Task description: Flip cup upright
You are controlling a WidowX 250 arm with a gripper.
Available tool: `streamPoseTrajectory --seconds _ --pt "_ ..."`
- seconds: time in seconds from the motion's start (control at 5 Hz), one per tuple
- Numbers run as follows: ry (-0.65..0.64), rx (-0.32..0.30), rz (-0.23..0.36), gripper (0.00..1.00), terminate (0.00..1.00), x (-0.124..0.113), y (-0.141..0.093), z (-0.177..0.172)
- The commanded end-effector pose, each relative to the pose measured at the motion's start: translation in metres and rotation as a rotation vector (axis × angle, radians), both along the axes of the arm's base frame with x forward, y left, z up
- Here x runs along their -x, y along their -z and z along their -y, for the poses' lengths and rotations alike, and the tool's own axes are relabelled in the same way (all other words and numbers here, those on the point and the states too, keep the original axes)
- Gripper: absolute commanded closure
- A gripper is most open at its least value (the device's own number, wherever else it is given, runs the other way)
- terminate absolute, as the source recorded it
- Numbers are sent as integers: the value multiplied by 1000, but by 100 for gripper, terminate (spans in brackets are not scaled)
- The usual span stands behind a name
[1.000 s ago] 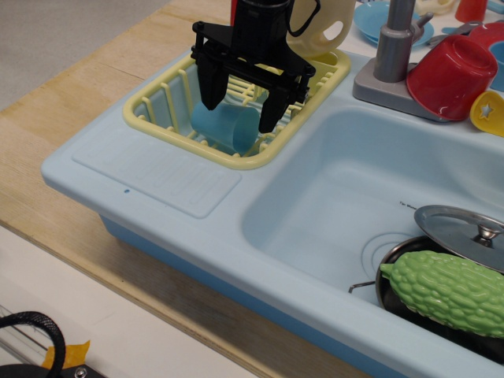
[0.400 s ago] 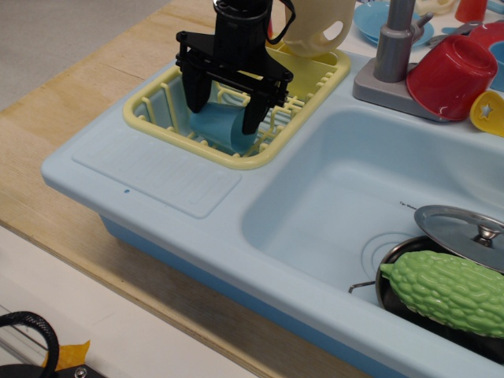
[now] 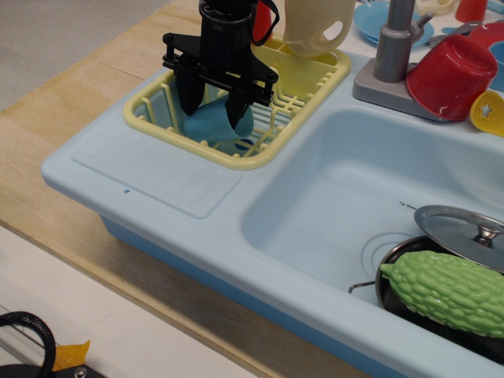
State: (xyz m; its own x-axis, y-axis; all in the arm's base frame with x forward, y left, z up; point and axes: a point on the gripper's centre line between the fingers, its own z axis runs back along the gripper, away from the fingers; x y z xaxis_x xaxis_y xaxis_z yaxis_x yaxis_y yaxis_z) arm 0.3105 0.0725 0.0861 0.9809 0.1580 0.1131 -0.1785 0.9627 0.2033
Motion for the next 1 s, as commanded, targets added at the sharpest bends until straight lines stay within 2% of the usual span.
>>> streamPoseTrajectory --seconds 0.0,0.4,0.8 --pt "30 -13 46 100 0 -7 -20 5" --pt "23 44 121 100 0 -7 -44 8" --pt "-9 112 130 100 0 -3 -40 6"
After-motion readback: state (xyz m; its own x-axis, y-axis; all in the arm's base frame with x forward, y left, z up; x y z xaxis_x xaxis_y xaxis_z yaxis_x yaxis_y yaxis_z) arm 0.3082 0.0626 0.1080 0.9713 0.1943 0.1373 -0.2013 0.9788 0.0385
